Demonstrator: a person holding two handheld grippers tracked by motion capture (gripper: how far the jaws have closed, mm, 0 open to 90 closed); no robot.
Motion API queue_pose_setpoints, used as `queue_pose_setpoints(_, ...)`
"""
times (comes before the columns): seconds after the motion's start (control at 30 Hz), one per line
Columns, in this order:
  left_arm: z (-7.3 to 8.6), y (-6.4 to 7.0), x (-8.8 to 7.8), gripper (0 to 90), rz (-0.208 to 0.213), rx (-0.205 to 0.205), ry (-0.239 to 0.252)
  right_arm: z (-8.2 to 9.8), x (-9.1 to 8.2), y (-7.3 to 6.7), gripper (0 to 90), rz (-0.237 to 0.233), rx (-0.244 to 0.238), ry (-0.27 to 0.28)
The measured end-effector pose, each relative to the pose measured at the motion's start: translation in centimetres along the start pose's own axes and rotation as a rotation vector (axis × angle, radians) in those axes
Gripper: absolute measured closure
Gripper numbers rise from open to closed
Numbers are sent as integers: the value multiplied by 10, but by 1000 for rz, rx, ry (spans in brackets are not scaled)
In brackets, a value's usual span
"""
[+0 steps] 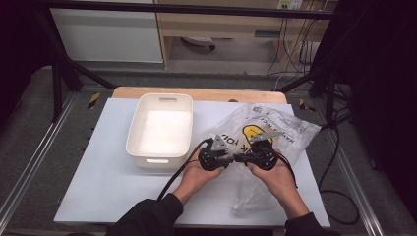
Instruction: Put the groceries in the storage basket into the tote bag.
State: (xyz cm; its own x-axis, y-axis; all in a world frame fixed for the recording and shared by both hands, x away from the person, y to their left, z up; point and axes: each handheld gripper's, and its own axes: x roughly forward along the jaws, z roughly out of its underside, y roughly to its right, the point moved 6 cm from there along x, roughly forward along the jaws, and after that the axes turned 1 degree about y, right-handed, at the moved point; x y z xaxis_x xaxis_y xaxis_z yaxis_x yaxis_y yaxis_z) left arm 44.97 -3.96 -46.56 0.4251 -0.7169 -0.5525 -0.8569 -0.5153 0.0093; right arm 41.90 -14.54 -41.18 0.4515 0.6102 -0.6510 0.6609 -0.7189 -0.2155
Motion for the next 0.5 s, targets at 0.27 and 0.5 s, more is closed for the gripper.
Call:
queue_pose_setpoints(0.27,-6,1,-10,688,-17,-10,39,0,-1,0,900,3,-1,4)
queue_pose_setpoints(0.5,-8,4,-6,688,24,10,57,-1,-1,0,900,1,-1,4)
